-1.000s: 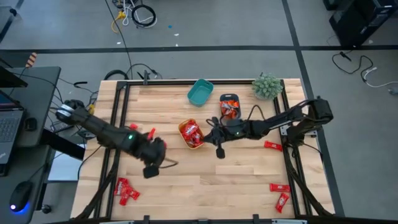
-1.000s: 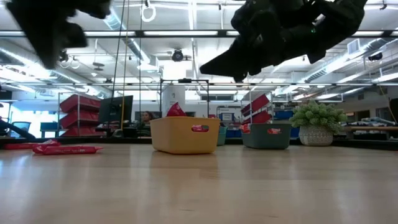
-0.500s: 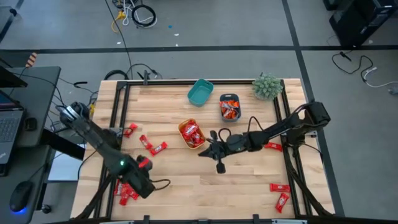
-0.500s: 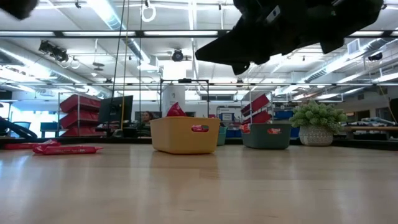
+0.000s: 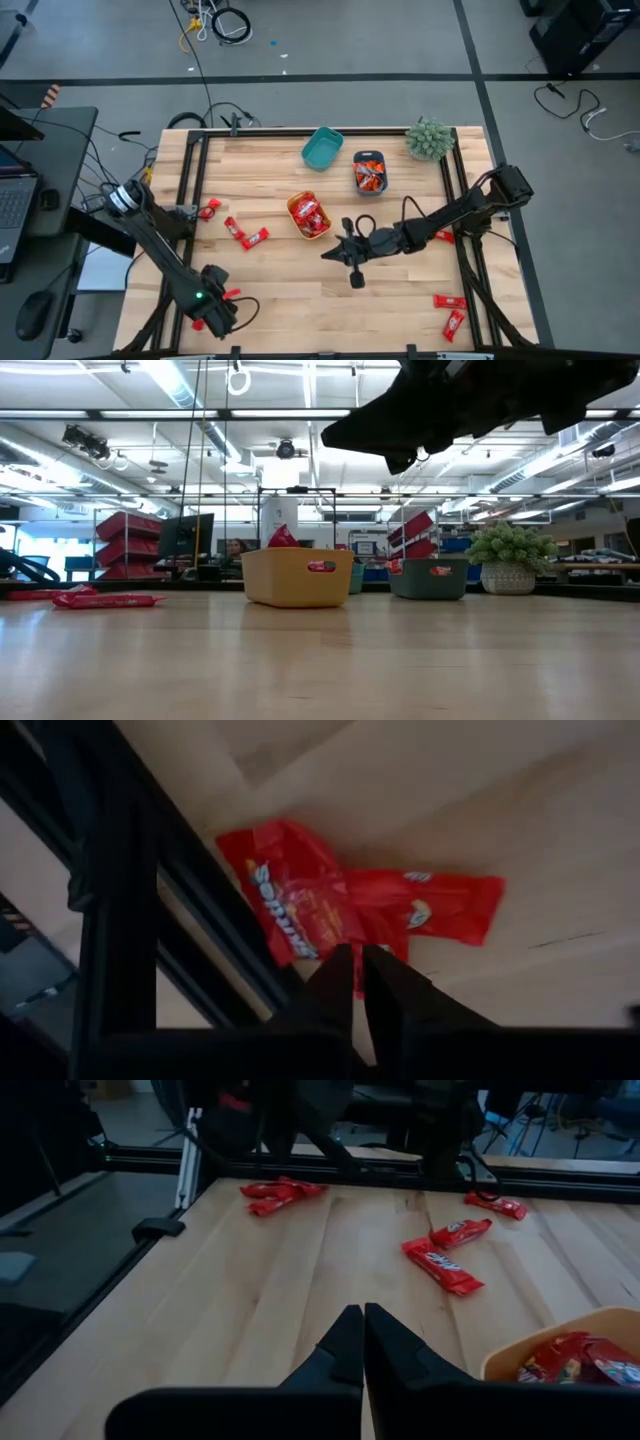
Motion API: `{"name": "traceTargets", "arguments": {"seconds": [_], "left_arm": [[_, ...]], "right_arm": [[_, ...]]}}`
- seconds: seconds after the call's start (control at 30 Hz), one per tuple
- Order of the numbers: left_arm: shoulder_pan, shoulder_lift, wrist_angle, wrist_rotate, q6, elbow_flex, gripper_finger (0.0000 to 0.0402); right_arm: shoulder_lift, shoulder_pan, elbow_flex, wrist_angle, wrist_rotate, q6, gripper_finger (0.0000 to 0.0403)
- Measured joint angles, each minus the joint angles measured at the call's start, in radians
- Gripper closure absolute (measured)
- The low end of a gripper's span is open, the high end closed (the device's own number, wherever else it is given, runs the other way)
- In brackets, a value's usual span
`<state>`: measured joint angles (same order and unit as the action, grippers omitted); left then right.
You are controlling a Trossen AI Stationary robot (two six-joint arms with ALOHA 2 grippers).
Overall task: Sort candy
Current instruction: Put the red candy into the yellow bin
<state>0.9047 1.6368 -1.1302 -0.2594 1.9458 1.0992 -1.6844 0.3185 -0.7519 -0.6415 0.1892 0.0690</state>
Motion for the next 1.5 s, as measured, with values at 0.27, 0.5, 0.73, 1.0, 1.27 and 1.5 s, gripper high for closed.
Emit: {"name": "traceTargets", "arguments": {"seconds": [0.27,0.5,0.73,1.0,1.27,1.5], "left_arm": [[0.014,0.077,0.006,-0.023,-0.008,0.0,0.0301],[0.014,0.092,0.022,-0.024,-0.032,-0.062,0.0242],[0.012,0.089,0.15,-0.057,-0.07,-0.147,0.0236],[0.012,0.09,0.17,-0.038,-0.138,-0.139,0.0295],[-0.041,0.09,0.079,0.143,-0.286,-0.06,0.0393],[-0.191,0.09,0.065,0.405,-0.562,0.017,0.0399]], "right_arm": [[0.0,0.024,0.0,-0.001,0.018,0.011,0.0403],[0.0,0.033,0.0,0.0,0.029,0.01,0.0403],[0.0,0.033,0.0,0.006,0.03,0.009,0.0403],[0.0,0.032,0.0,0.007,0.03,0.007,0.0403],[0.0,0.032,0.0,0.01,0.03,0.002,0.0403],[0.027,0.033,0.0,0.04,0.09,-0.041,0.0403]]}}
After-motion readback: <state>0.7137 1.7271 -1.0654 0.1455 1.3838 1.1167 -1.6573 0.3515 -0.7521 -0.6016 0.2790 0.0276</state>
